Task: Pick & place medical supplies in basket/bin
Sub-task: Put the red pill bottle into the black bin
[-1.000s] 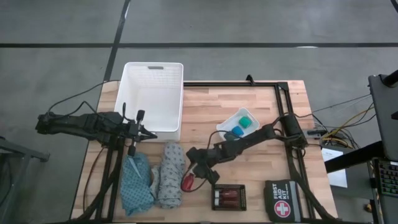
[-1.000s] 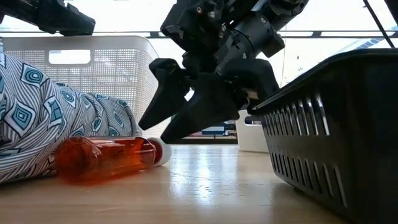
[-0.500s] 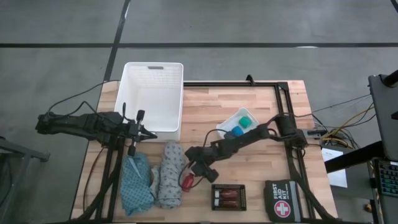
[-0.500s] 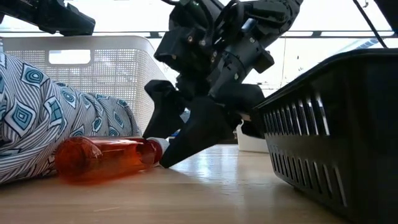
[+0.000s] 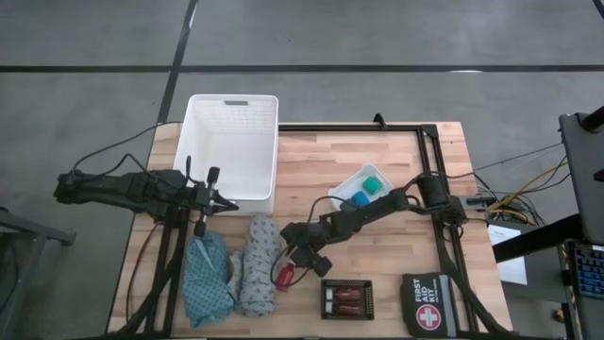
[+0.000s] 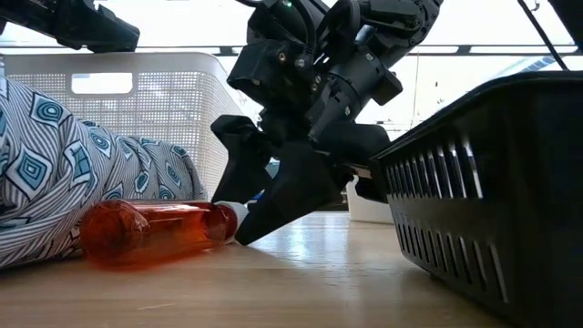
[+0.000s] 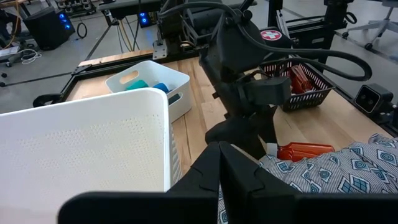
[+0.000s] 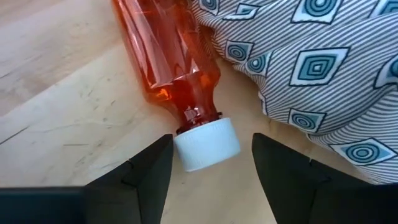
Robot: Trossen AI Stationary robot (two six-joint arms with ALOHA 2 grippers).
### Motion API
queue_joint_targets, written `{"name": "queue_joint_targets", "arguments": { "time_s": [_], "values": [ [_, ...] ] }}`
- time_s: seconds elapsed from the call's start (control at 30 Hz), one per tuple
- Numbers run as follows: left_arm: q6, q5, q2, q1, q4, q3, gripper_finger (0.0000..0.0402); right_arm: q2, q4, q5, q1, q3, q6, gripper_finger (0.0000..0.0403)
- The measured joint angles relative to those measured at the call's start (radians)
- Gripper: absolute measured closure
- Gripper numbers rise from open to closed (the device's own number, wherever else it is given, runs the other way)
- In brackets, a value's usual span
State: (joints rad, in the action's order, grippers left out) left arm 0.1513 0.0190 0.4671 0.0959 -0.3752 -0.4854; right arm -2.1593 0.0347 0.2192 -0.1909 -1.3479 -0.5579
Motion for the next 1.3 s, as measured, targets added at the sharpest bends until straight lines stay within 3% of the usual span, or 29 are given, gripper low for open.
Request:
{"name": "queue_joint_targets", "arguments": {
  "time_s": [0.4,1.3],
  "values": [
    [0.000,0.000,0.000,0.000,0.000,0.000,0.0396,0.000,0.012,0.002,0.000,0.000,-0.004,0.0276],
    [0.000,0.000,0.000,0.000,0.000,0.000,0.0396,0.057,0.038,-0.013,-0.001,0.002,0.037,0.0267]
  ]
}}
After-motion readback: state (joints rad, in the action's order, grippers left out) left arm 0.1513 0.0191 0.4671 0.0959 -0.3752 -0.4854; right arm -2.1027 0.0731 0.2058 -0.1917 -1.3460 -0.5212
